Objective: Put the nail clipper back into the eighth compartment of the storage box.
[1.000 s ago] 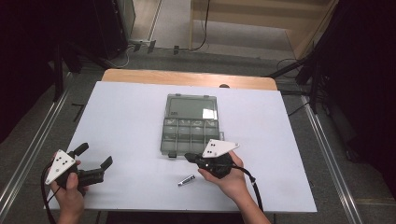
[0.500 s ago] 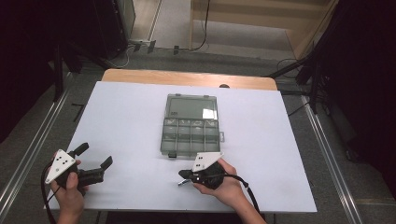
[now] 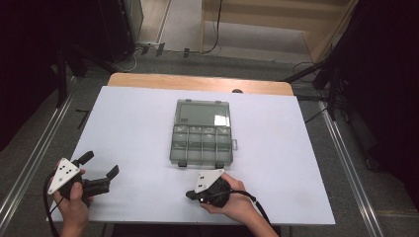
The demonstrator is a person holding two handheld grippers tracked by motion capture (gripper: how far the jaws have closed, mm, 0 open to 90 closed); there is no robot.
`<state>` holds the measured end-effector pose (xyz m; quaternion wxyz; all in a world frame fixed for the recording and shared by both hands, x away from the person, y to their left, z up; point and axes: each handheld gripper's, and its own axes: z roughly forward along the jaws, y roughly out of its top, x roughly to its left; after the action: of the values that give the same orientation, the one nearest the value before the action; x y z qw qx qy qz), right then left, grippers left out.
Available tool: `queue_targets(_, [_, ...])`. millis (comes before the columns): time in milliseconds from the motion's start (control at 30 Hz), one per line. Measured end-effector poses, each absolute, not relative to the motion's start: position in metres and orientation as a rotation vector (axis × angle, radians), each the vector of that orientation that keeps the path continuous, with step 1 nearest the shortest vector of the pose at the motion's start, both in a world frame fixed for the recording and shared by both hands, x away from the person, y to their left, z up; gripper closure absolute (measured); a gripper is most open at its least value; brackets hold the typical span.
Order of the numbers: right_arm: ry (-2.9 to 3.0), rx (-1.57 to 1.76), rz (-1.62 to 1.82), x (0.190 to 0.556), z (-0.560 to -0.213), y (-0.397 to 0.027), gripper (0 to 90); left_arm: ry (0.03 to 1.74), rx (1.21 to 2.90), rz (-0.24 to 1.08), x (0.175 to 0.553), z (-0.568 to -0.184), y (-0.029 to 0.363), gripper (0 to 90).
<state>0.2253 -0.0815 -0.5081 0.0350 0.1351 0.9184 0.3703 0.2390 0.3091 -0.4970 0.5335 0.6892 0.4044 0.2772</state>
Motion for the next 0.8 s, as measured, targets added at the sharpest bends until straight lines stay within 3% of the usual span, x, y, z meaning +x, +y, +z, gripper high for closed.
queue_targets(800, [2.724,0.651,1.148,0.234,-0.5164,-0.0743,90.0,0.964,1.649,0.662,0.2394,-0.4971,0.3083,0.0])
